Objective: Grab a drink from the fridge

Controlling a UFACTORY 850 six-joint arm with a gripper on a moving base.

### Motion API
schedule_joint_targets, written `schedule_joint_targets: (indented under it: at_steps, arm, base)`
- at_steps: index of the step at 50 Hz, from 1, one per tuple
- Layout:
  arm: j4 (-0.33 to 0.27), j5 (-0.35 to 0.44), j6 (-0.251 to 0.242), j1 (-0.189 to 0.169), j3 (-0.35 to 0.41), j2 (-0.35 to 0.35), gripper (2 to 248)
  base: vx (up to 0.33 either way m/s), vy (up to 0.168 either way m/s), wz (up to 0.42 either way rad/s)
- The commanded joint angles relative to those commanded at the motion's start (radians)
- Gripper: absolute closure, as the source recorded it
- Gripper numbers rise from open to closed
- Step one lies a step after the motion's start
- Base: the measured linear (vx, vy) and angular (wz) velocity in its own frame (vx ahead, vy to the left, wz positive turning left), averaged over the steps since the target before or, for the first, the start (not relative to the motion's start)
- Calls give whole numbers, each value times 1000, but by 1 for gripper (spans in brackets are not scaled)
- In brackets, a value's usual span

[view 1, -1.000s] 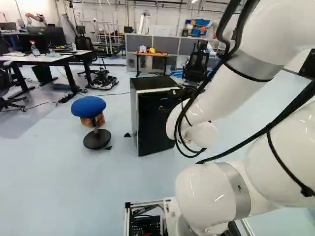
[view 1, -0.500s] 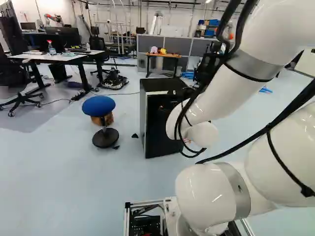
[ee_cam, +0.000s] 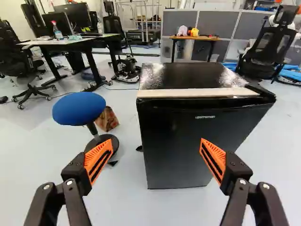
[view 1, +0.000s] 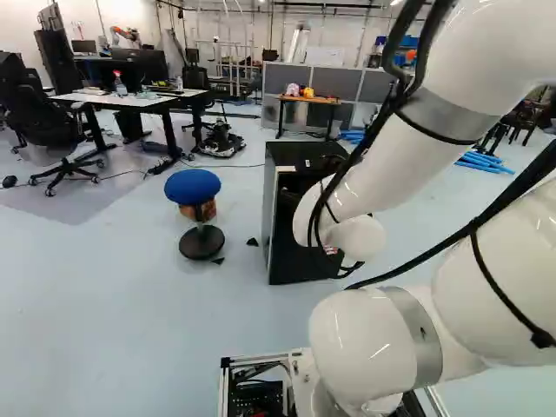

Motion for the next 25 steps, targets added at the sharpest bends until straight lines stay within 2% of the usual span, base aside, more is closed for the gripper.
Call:
schedule_joint_targets:
  at_steps: [8,25]
  arm:
    - [0,0,0,0,0,0,3]
    - [0,0,0,0,0,0,3]
  base:
    - [113,31,131]
    - [79,0,-1]
